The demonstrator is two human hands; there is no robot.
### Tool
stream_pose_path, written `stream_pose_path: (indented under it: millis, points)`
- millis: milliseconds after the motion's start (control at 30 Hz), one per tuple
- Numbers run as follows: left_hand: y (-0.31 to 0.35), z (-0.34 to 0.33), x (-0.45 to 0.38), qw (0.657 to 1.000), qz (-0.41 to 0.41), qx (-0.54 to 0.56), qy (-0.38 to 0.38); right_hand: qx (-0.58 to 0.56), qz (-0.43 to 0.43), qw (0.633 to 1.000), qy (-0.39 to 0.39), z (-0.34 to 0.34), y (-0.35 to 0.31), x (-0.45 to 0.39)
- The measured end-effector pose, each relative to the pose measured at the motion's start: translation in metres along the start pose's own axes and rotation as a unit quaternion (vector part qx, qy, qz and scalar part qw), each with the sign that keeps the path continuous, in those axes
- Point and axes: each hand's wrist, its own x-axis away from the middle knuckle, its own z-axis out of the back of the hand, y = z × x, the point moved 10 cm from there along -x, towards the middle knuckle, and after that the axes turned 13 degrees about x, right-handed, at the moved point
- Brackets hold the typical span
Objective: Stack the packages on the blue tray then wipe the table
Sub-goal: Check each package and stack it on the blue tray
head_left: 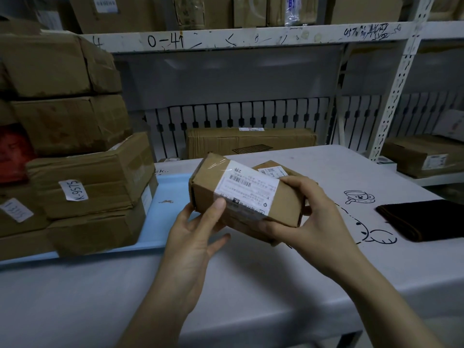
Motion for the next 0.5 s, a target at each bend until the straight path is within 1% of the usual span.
stream_pose_path:
  millis: [200,300,400,500]
  points:
    - [-0.013,0.001,0.002,0.996,0.048,0.074,0.022,-0.033,0.001,0.999,0.0,-0.003,-0.004,0.001]
    - [-0.02,-0.001,0.003,0.988,0.077,0.126,0.036,-0.035,0.016,0.999,-0.005,-0.006,-0.009,0.002]
    - [-0.026,-0.004,0.006,0.974,0.112,0.193,0.045,-0.039,0.041,0.998,-0.022,-0.008,-0.014,0.004]
    - [-0.031,-0.008,0.009,0.951,0.165,0.258,0.04,-0.046,0.046,0.997,-0.047,-0.011,-0.013,0.005]
